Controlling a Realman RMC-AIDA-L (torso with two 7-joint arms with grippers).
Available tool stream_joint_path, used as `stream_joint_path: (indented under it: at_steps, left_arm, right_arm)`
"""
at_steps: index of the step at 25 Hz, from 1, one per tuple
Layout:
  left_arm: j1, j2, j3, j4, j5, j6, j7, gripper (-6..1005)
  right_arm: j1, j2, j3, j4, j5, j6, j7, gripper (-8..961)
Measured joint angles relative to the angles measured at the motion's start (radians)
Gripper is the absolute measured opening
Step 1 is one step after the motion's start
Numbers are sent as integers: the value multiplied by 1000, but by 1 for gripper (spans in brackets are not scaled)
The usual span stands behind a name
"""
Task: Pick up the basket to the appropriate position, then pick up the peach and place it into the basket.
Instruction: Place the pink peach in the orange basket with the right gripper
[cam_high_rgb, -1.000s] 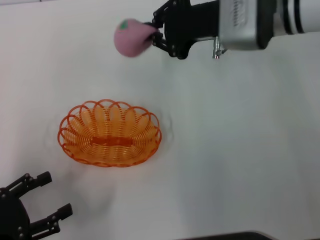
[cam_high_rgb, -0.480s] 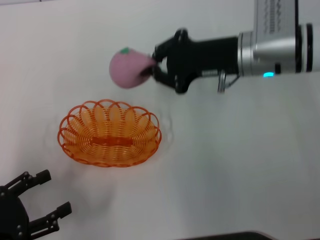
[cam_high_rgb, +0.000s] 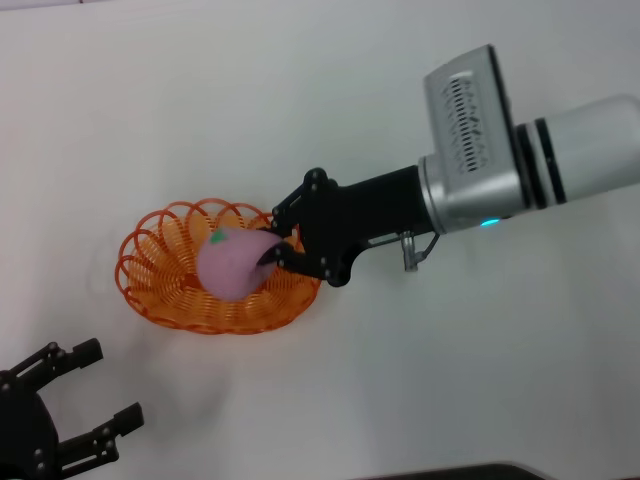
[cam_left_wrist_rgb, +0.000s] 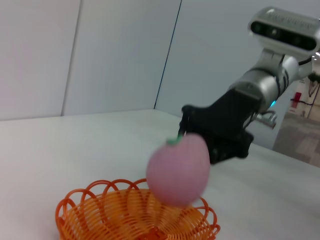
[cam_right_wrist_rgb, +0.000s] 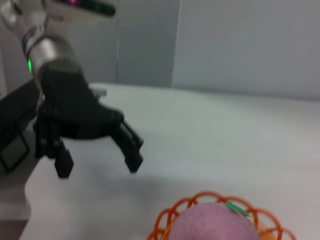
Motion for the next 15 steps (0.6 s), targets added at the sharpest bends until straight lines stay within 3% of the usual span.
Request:
stream_joint_path:
  at_steps: [12,15]
  left_arm:
    - [3,0,0,0,3,0,0,875]
    - [3,0,0,-1,3,0,0,874]
  right_arm:
    - [29,-1,-44,50,1,38,9,121]
    - [29,0,-45,52,3,42,8,196]
